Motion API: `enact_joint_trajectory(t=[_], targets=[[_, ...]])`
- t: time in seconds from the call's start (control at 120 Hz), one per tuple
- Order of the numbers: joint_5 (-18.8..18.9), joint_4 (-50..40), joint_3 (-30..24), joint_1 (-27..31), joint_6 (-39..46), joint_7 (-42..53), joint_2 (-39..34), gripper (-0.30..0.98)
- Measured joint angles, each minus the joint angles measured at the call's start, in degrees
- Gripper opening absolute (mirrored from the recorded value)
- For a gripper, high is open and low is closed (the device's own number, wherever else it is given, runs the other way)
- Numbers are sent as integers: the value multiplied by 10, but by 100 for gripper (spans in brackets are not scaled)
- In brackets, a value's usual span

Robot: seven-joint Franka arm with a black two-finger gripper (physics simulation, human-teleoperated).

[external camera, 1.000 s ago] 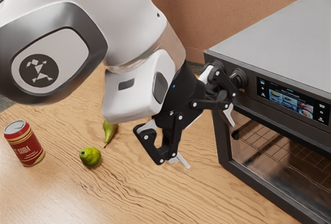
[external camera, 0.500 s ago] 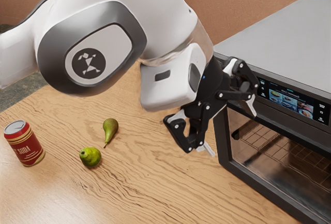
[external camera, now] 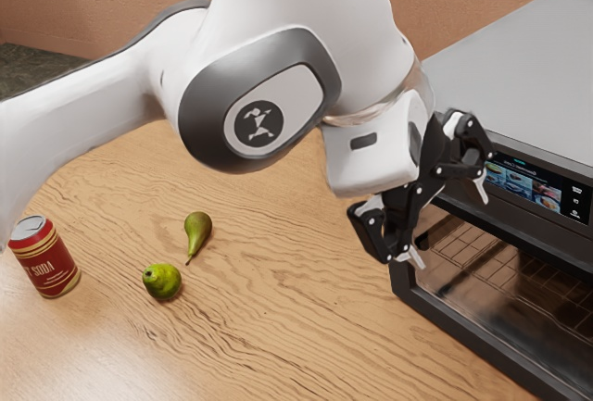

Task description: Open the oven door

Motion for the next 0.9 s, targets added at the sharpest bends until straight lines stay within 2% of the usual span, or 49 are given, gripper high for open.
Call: enact_joint_trajectory(t=[0.2, 0.275, 0.317, 0.35, 0.375, 0.458, 0.483, 0.508, 0.542, 0.583, 0.6, 0.65, 0.75, 0.9], targets=[[11, -18, -1, 1, 12, -4, 5, 71], [13, -51, -1, 0, 21, -5, -8, 71], [13, -91, 1, 0, 30, -6, -39, 68], [14, -155, 0, 6, 41, -6, -101, 64], [14, -242, 0, 5, 54, -6, -197, 45], [12, -507, 0, -46, 74, -5, -533, 54], [9, -540, 1, -55, 70, -5, -592, 57], [4, -505, 20, -51, 63, -9, -617, 59], [-3, -384, 61, -9, 35, -21, -576, 61], [-22, -115, 106, 49, -31, -53, -379, 63], [-32, -33, 116, 62, -54, -66, -315, 63], [-31, 100, 135, 107, -114, -115, -204, 64], [-15, 167, 145, 177, -198, -230, -84, 66], [-23, 129, 146, 221, -243, -372, 21, 68]])
